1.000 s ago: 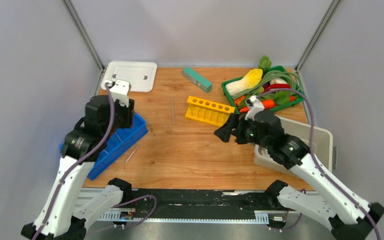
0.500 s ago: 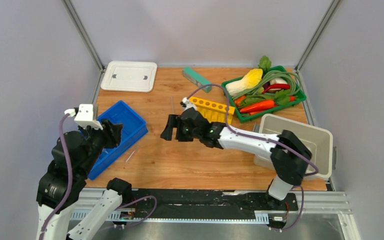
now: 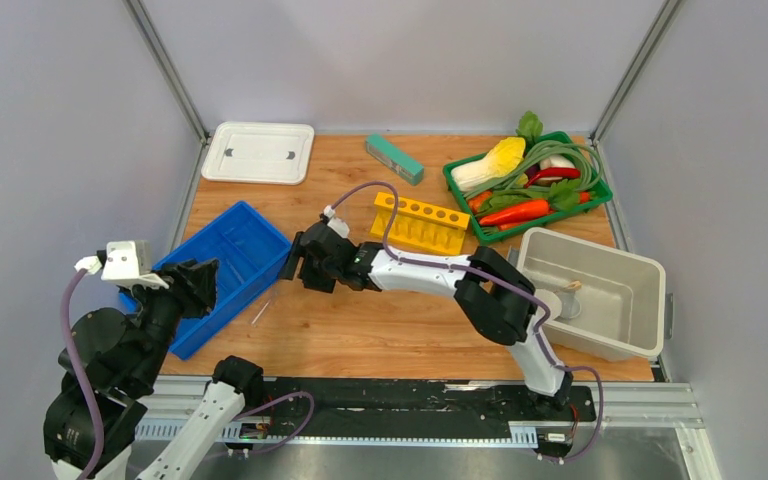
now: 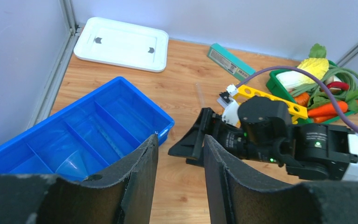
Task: Organize the chemistry lab equipment
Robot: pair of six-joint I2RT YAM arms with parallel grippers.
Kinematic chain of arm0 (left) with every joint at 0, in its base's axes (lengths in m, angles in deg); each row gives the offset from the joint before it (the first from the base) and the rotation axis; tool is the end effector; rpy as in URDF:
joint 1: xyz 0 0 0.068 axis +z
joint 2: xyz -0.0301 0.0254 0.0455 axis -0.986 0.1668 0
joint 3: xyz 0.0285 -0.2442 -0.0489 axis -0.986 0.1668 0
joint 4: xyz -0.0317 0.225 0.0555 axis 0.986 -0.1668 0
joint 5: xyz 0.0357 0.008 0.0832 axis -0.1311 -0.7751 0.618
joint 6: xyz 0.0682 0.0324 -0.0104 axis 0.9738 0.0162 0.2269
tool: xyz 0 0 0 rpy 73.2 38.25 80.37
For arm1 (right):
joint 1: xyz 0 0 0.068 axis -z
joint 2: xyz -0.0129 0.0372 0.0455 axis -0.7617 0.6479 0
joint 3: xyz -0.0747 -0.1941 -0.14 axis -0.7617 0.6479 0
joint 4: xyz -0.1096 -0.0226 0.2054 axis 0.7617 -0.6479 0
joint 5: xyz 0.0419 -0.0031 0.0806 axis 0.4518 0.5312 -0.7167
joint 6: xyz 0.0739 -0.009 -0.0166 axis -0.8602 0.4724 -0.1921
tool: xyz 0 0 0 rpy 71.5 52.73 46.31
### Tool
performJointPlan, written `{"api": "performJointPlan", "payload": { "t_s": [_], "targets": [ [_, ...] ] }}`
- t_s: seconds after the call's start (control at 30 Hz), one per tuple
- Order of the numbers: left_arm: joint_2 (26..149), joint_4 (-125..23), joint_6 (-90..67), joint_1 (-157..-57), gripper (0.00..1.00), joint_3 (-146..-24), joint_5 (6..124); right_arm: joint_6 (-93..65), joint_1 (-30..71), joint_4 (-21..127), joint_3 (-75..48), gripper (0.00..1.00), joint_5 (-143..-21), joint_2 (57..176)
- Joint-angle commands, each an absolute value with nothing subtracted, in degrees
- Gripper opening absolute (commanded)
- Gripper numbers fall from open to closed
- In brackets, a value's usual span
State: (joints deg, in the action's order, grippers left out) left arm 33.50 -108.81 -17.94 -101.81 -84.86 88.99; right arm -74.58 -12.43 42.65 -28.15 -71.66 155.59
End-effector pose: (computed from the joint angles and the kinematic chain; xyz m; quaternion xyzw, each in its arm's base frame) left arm 0.0283 0.0077 0.3935 -0.0704 0.7363 -0.1287 0.6605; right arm 0.2193 0.4075 0.1771 0.0503 0.9069 0.3698 0.1956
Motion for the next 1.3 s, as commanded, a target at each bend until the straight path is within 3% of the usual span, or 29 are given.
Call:
{"api": "performJointPlan", "payload": {
  "t_s": [0.0,0.23,0.63,1.27],
  "targets": [
    [33.0,-109.2,-18.9,-102.0,0.49,-85.8,89.4,-81.4,-12.7,36.6,-35.5,0.70,-72.4,160.7],
    [32.1,-109.4,-18.0,-102.1,0.49,-86.1,90.1,-85.4,-13.3,40.3,-35.9,0.65,-75.9,164.2],
    [31.2,-108.7,-18.3,-102.1,0.48,-86.2,90.7,-90.3,-14.5,32.2,-45.3,0.51,-74.8,171.3],
    [31.7,-106.9,-18.5,-102.0,0.48,-85.5,90.2,-97.6,-15.2,28.9,-49.8,0.44,-70.3,174.9]
  ]
}}
